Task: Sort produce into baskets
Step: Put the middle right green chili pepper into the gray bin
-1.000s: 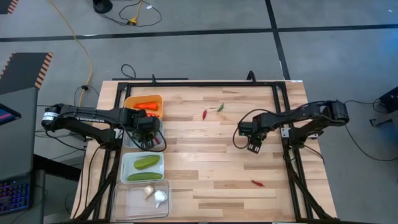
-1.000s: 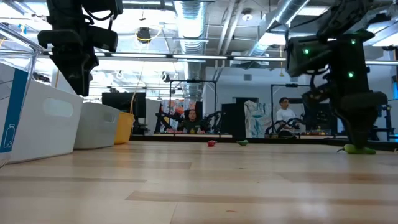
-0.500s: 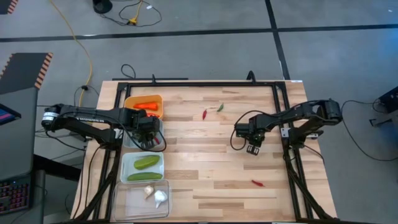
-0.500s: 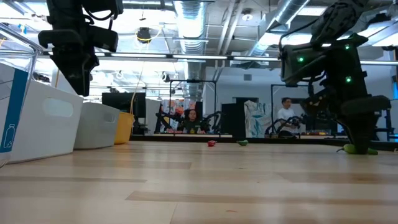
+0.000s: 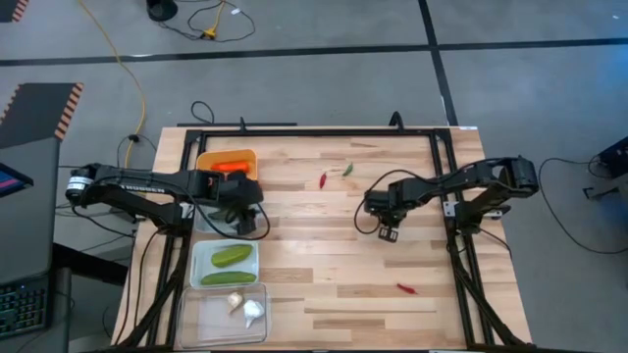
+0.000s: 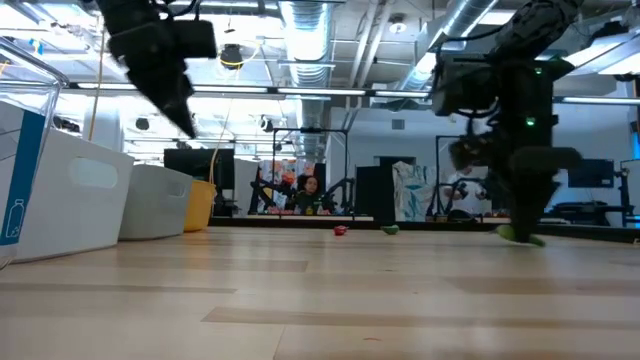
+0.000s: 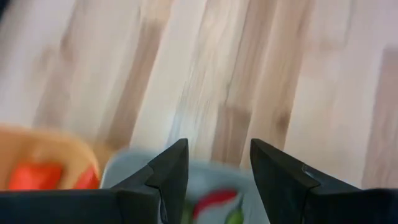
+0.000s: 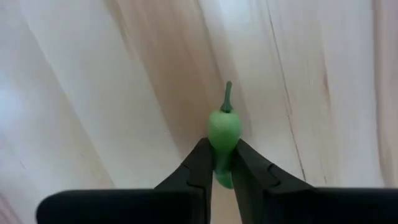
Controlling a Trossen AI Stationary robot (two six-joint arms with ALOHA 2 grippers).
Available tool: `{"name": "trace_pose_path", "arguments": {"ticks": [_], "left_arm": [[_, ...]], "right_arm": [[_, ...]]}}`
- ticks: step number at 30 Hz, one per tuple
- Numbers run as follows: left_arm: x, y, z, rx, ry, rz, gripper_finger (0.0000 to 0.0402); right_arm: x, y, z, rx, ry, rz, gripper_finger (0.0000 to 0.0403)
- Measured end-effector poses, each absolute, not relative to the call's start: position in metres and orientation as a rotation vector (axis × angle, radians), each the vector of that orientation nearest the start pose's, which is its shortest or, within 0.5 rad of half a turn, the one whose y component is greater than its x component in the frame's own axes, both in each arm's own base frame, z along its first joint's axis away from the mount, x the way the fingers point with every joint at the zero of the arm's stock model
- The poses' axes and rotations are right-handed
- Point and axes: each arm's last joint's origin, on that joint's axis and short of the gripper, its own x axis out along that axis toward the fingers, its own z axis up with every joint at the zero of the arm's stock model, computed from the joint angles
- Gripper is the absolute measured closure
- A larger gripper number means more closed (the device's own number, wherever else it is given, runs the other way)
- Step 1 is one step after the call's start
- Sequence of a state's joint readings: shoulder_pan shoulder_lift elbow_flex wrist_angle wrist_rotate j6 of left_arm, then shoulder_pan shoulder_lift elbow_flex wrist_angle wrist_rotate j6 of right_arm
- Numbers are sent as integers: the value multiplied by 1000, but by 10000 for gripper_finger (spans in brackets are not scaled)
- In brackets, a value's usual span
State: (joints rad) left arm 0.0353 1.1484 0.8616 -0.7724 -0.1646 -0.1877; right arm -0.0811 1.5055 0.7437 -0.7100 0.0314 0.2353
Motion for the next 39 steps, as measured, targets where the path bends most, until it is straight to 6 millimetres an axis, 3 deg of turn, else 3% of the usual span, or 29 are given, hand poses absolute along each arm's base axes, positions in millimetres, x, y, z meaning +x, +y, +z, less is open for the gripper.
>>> {"name": "trace_pose_path", "arguments": {"ticks": [7,14,22,31,39], "left_arm": [[233,13,266,-44,758,226,242],[245,13,281,0,562,204,242],[274,14,271,54,477,188,242],[310,14,251,169,373,124,242],[318,16,248,185,332,122,242]], "right_arm": [[259,-22,153,213,1150,-212,330],[290,-24,174,99,768,-131,330],[311,-26,208,-114,360,-82,330],[314,-26,218,-151,257,-85,329],[314,-26,217,-151,259,-84,329]]}}
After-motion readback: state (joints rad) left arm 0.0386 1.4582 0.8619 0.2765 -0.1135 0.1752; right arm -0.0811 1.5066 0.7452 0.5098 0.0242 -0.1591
